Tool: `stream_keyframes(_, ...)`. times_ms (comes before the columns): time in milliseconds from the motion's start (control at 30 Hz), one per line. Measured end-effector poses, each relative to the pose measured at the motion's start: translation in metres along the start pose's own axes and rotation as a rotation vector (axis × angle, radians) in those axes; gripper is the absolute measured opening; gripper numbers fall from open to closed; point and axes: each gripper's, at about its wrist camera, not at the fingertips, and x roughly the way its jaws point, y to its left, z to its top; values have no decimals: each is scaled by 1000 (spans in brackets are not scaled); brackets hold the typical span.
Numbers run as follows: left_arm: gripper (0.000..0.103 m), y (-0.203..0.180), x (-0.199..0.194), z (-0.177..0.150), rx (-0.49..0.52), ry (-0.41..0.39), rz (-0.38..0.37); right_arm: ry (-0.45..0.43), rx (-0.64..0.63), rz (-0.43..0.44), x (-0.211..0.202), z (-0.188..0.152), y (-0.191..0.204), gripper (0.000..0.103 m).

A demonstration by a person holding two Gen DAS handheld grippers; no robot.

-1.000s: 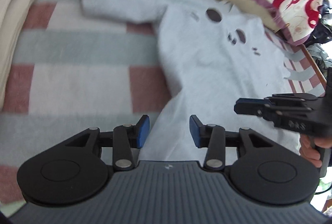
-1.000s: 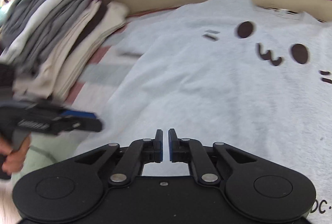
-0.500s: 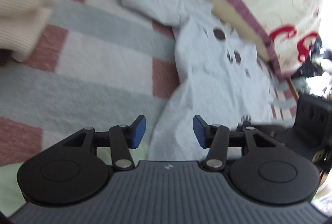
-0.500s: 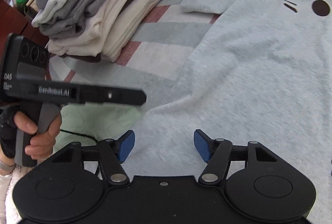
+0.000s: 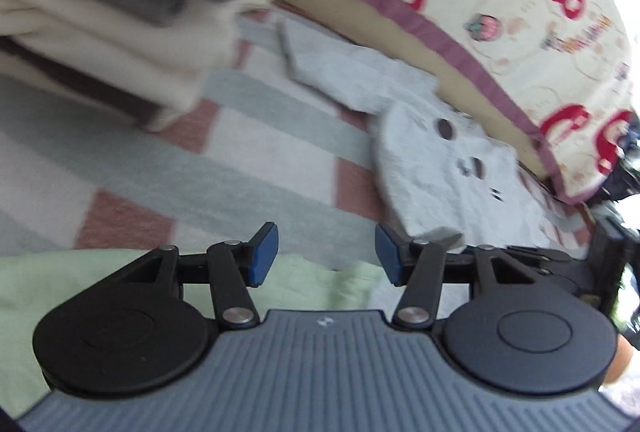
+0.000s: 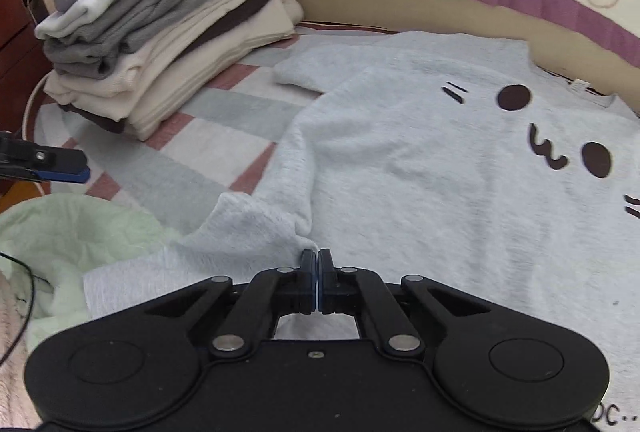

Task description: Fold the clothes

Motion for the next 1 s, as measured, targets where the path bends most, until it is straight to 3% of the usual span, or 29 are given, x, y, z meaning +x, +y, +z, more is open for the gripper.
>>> stream_keyframes(67,59,-16,11,-6,48,55,-56,29,32,-35,0,-9,-14,1)
stream_keyframes(200,59,-40,32,-21,153,172,-54,71,71,-119,4,-25,-37,0)
stream_keyframes(333,62,-44,49,-29,189,240,-27,69,122,-58,-16,-26,-44,2)
stream_keyframes(433,73,-35,62,-28,147,234,41,74,145,-10,-34,-27,-45,8)
stream_keyframes(533,67,-26,70,-31,68,235,27,78,167,38,-52,-27,-47,17)
stream_keyframes(567,50,-29,69,-33,84,221,25,80,175,54,-57,-28,-48,22)
stream_keyframes(600,22,-34,66,-35,129,208,43,88,209,41,-64,-30,-55,24)
stream_keyframes(667,4,-51,49,-36,249,134,115,106,296,26,-80,-38,-77,27)
stream_keyframes(800,1,-75,-17,-27,260,-131,200,138,349,-95,-119,-63,-113,35)
stream_keyframes(833,1,-74,-33,-26,211,-175,219,143,341,-141,-130,-70,-119,39)
stream_keyframes(933,1,-69,-68,-32,94,-259,286,174,373,-137,-155,-97,-129,43)
stream_keyframes(1000,1,-65,-70,-42,86,-260,342,210,419,-66,-161,-117,-130,46)
